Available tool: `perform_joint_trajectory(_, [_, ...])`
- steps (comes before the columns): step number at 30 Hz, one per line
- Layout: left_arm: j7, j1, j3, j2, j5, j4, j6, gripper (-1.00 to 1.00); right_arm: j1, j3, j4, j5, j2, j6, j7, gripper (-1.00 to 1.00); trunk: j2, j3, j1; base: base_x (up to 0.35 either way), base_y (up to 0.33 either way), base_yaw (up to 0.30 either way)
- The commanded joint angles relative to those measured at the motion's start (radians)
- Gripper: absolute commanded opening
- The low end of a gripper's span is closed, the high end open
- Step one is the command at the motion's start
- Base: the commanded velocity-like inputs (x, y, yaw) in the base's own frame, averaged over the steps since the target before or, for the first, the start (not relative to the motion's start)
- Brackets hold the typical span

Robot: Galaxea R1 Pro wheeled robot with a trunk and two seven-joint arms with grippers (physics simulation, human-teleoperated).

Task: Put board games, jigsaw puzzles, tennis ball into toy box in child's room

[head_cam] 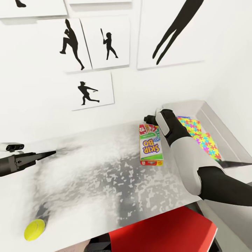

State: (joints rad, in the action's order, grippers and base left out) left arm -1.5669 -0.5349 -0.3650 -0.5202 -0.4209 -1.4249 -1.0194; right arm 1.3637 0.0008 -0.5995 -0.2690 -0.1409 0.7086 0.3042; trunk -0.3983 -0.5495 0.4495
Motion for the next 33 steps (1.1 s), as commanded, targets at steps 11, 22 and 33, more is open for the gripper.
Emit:
perform_joint_trajectory(11, [-0.004, -0.001, 0.0, -0.001, 0.001, 0.0, -0.011, 1.0, 0.021, -0.001, -0.002, -0.01, -0.001, 0.003, 0.009, 1.0, -0.002, -0.019, 0.0, 0.0, 0.0, 0.0])
perform_joint_trajectory(22, [-0.004, -0.001, 0.0, -0.001, 0.001, 0.0, -0.011, 1.0, 0.025, -0.001, -0.002, -0.01, 0.0, 0.003, 0.009, 1.0, -0.002, -0.037, 0.0, 0.0, 0.0, 0.0])
perform_joint_trajectory(33, [-0.004, -0.001, 0.0, -0.002, 0.001, 0.0, -0.011, 1.0, 0.048, -0.001, -0.003, -0.01, 0.0, 0.006, 0.009, 1.0, -0.002, -0.055, 0.0, 0.0, 0.0, 0.0])
